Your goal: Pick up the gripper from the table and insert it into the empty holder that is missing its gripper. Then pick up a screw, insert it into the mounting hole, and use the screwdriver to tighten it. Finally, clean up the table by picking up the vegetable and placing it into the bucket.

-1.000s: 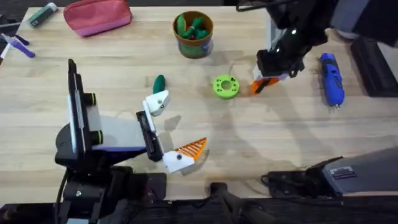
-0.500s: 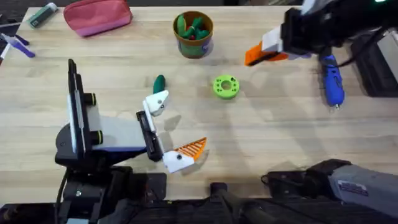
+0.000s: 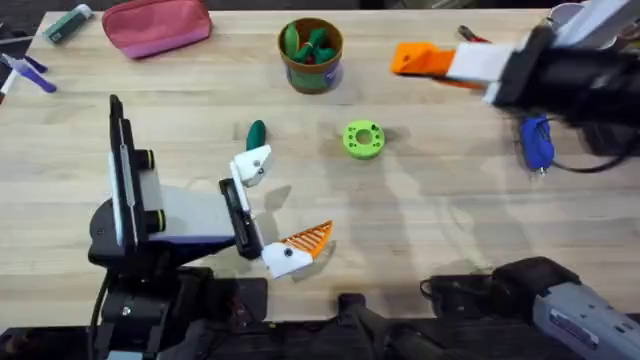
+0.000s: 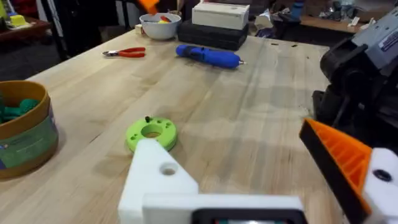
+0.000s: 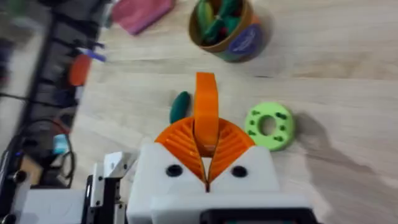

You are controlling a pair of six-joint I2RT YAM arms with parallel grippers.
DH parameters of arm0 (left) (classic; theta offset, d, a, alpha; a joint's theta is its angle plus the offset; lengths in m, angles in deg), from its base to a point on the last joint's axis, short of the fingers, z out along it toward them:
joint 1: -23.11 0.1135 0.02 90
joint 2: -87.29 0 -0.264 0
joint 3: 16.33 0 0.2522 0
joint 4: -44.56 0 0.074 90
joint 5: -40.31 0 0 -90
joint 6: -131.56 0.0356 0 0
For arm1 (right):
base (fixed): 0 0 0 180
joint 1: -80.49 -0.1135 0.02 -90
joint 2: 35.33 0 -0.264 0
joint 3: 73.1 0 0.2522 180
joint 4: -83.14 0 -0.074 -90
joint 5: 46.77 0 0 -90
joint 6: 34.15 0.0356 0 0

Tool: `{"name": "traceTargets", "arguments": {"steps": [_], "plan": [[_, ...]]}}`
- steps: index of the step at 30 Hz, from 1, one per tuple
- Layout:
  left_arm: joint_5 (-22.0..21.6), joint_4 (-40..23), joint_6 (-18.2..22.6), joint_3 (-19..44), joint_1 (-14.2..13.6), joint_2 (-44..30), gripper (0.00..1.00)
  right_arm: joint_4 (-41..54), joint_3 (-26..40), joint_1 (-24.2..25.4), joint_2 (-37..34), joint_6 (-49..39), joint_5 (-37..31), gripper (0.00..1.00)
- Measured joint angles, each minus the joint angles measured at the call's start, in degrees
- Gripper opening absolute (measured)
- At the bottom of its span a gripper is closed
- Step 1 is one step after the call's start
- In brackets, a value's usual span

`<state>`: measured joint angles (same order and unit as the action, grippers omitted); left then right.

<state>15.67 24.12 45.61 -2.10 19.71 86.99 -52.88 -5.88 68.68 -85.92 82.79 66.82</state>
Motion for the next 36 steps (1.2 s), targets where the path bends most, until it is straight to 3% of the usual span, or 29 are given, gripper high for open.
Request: {"name": "traceTargets", "arguments": {"steps": [7, 18, 25, 36], "plan": [[0.0, 0.0, 0.0, 0.0, 0.0, 0.0, 0.985, -23.0, -15.3, 4.1, -4.4, 7.1, 21.0, 0.02], [0.0, 0.0, 0.0, 0.0, 0.0, 0.0, 0.985, -46.4, -16.6, 5.0, -27.9, 13.9, 48.8, 0.02], [0.0, 0.0, 0.0, 0.0, 0.0, 0.0, 0.986, -49.5, -16.6, 3.7, -31.6, 16.2, 55.3, 0.02], [0.0, 0.0, 0.0, 0.0, 0.0, 0.0, 0.986, -49.7, -16.6, -2.2, -34.1, 18.6, 57.9, 0.02]]}}
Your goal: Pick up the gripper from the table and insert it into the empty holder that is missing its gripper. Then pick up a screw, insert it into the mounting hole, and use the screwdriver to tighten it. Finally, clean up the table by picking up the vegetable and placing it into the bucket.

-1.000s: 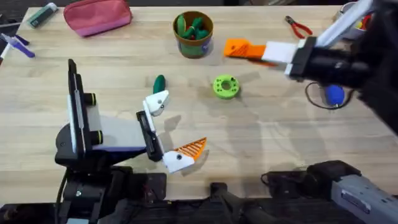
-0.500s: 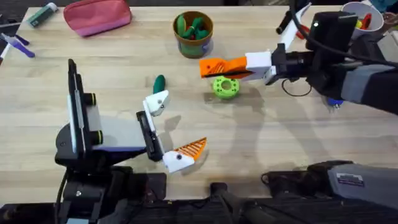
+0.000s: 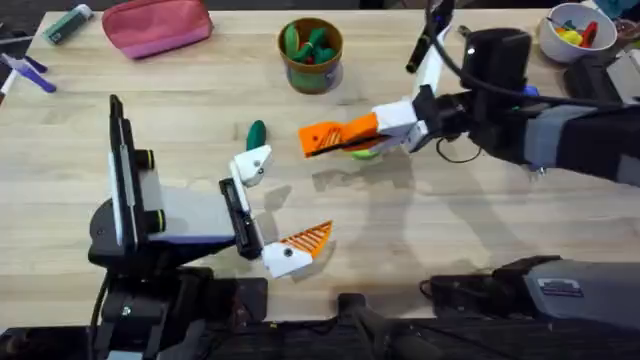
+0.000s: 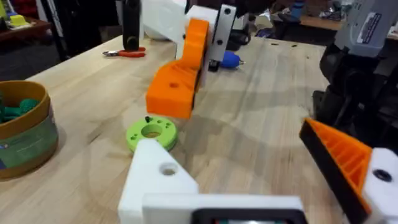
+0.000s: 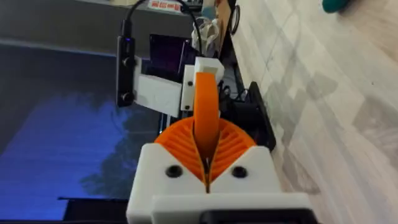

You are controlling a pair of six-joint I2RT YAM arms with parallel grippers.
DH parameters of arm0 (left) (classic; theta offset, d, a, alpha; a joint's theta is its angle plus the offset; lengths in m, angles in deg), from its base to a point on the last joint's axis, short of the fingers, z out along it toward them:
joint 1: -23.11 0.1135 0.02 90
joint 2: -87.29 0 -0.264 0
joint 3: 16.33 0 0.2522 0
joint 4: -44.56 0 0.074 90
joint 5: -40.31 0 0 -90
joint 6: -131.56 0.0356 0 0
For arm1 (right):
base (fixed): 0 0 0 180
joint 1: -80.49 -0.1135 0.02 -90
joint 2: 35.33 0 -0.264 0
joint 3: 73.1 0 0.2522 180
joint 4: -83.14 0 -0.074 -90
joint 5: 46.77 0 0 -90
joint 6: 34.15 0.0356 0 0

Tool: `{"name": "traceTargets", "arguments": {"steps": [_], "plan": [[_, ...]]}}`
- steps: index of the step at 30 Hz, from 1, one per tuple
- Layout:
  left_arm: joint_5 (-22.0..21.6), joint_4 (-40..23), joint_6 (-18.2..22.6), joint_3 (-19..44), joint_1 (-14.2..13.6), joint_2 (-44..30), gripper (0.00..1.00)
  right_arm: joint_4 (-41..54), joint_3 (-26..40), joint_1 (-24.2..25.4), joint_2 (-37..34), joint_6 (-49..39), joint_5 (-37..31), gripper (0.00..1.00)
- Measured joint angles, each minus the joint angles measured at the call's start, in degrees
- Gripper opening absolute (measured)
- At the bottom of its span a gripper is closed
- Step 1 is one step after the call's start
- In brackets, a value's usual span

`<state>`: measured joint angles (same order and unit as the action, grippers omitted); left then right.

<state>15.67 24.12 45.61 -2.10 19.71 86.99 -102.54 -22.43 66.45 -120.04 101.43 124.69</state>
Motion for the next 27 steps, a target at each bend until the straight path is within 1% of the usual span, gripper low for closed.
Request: {"name": "traceTargets", "arguments": {"steps": [3, 9, 15, 27], "plan": [[0.0, 0.0, 0.0, 0.0, 0.0, 0.0, 0.986, -0.4, 0.2, -1.3, -2.7, 0.5, 0.2, 0.02], [0.0, 0.0, 0.0, 0.0, 0.0, 0.0, 0.986, -5.1, 0.4, -4.6, -7.7, 1.0, 0.7, 0.02], [0.0, 0.0, 0.0, 0.0, 0.0, 0.0, 0.986, -7.5, 1.7, -6.6, -8.0, 1.2, 1.6, 0.02], [0.0, 0.0, 0.0, 0.0, 0.0, 0.0, 0.985, -7.6, 2.6, -7.8, -8.0, 2.1, 2.3, 0.02]]}}
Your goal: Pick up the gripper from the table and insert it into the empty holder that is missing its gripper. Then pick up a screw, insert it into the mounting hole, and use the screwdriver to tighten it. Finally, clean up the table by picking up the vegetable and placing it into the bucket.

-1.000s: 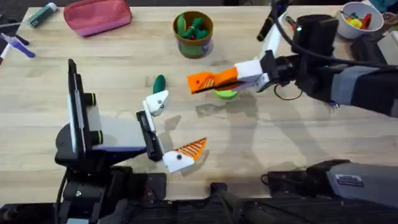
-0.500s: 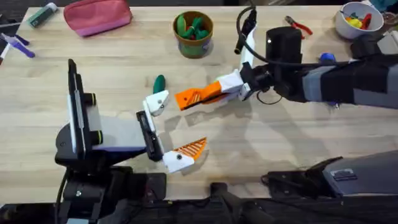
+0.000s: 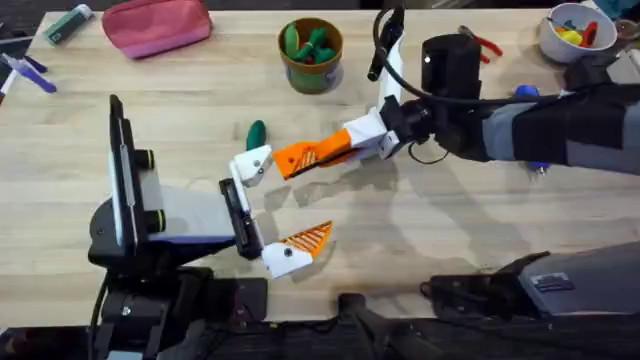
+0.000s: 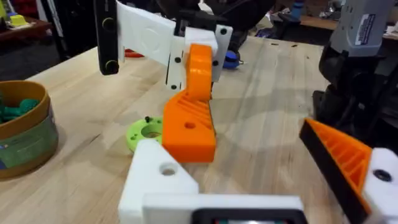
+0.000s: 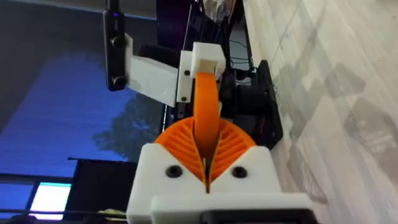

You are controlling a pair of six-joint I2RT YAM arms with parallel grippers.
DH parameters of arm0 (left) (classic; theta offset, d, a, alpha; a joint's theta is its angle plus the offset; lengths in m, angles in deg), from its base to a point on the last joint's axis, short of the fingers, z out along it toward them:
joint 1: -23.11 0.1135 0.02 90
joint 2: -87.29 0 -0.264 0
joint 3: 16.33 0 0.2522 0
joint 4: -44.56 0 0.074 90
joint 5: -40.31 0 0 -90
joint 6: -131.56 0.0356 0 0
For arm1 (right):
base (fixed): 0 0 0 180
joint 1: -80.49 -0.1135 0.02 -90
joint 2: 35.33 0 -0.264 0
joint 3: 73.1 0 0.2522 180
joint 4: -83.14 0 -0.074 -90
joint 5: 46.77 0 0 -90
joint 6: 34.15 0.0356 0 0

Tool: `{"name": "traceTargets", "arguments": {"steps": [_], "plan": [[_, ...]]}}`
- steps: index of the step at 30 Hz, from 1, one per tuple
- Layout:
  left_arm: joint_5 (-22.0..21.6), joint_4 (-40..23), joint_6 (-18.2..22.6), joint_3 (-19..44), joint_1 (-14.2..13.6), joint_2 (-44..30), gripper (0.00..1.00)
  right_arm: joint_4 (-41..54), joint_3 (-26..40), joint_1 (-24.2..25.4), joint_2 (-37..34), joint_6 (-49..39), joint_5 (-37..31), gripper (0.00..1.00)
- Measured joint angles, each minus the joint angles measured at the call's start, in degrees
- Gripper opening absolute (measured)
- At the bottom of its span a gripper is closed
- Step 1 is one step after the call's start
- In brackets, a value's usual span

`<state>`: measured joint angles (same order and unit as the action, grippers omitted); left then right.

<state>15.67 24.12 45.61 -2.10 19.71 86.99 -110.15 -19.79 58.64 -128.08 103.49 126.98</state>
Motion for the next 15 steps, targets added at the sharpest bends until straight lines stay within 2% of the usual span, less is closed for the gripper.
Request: {"name": "traceTargets", "arguments": {"steps": [9, 15], "plan": [[0.0, 0.0, 0.0, 0.0, 0.0, 0.0, 0.986, -0.4, 0.0, -0.1, 0.0, 1.7, 0.1, 0.02], [0.0, 0.0, 0.0, 0.0, 0.0, 0.0, 0.986, -7.9, 0.0, -0.4, 0.0, 5.8, 0.3, 0.02]]}}
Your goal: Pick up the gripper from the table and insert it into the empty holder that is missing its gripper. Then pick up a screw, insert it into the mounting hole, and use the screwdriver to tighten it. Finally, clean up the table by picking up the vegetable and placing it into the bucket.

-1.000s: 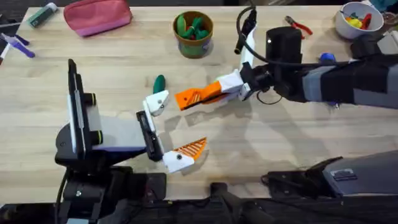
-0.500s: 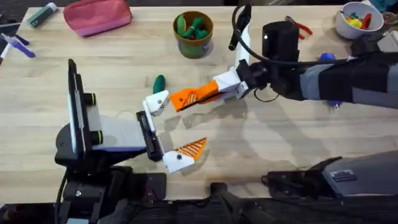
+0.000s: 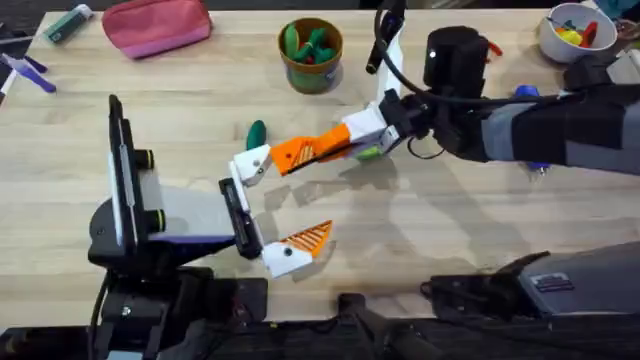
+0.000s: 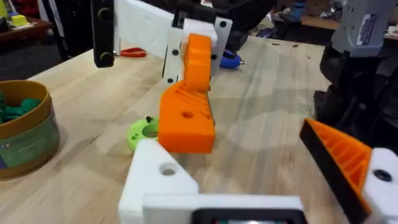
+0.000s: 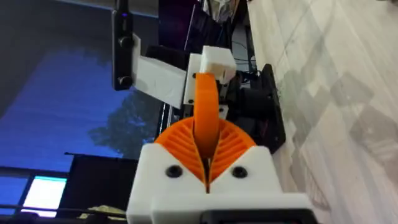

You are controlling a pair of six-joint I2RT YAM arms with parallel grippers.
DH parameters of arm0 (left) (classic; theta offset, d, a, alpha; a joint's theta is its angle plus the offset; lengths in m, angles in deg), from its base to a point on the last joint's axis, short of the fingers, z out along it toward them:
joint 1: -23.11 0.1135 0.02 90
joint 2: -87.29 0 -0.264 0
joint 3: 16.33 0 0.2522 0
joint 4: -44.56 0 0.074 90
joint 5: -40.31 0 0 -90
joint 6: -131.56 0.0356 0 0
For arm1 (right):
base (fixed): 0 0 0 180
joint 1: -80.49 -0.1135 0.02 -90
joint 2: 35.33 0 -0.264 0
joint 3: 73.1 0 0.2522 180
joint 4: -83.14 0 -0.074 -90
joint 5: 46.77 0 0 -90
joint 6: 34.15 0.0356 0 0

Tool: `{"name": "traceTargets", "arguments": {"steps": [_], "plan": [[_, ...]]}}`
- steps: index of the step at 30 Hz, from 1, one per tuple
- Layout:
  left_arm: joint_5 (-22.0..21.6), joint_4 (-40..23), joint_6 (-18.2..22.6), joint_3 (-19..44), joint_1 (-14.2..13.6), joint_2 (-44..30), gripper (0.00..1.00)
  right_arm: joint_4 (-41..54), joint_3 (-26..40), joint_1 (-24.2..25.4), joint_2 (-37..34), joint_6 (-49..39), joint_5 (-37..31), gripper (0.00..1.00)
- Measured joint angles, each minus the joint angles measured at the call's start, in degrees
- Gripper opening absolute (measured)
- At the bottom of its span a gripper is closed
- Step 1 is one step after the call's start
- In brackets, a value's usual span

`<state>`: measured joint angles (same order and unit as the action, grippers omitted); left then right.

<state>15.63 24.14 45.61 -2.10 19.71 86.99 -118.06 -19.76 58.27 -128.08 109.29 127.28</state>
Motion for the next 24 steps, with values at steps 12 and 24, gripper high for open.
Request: {"name": "traceTargets", "arguments": {"steps": [12, 24], "plan": [[0.0, 0.0, 0.0, 0.0, 0.0, 0.0, 0.985, -2.7, -1.3, 0.0, 0.0, 5.4, 0.2, 0.02], [0.0, 0.0, 0.0, 0.0, 0.0, 0.0, 0.986, -3.9, -1.9, -0.2, -0.4, 6.9, -0.9, 0.02]]}}
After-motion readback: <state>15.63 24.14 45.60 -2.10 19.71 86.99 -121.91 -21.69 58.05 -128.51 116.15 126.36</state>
